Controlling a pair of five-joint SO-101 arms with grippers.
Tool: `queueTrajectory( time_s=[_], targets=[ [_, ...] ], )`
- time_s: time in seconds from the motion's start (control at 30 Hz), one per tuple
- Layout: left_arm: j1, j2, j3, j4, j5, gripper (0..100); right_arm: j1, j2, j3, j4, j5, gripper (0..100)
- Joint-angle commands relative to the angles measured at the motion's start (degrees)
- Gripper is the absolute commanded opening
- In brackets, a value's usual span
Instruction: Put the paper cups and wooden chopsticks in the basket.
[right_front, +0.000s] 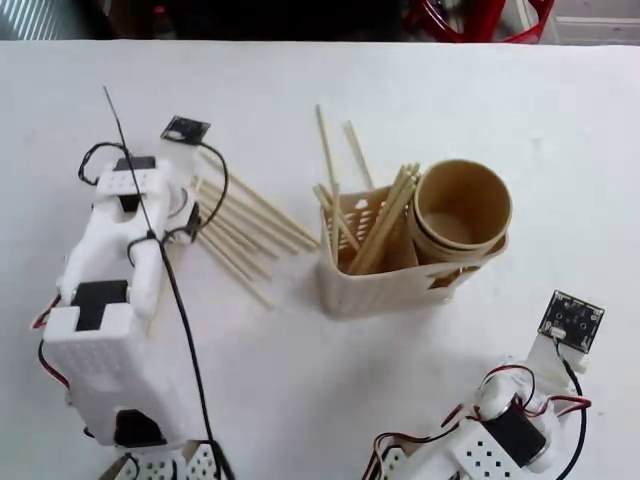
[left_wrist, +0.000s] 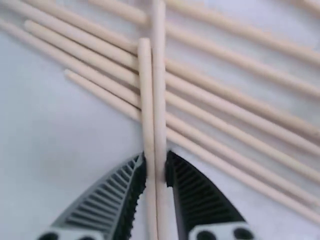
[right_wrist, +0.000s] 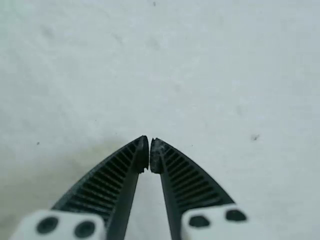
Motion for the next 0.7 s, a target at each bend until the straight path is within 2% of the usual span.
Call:
queueTrajectory(
  time_s=[0.0,0.17,0.27,0.47,0.67],
  targets=[
    [0.57,-0.13,-0.18,1.58,-0.35,3,0.40,-0.48,0.53,-0.57,-0.18,1.9],
    [0.40,-0.92,-0.62,1.58,0.00,2,0.40,-0.48,0.53,-0.57,-0.18,1.9],
    [0.48,-6.46,-0.44,2.37,0.09,2,0.40,-0.48,0.53,-0.57,-0.18,1.9],
    [1.71,-28.88,-0.62,10.55,0.09,2,0.40,-0.48,0.53,-0.57,-0.18,1.9],
    [8.48,-55.69,-0.44,16.35,0.53,2,0.40,-0.48,0.53,-0.57,-0.18,1.9]
  ],
)
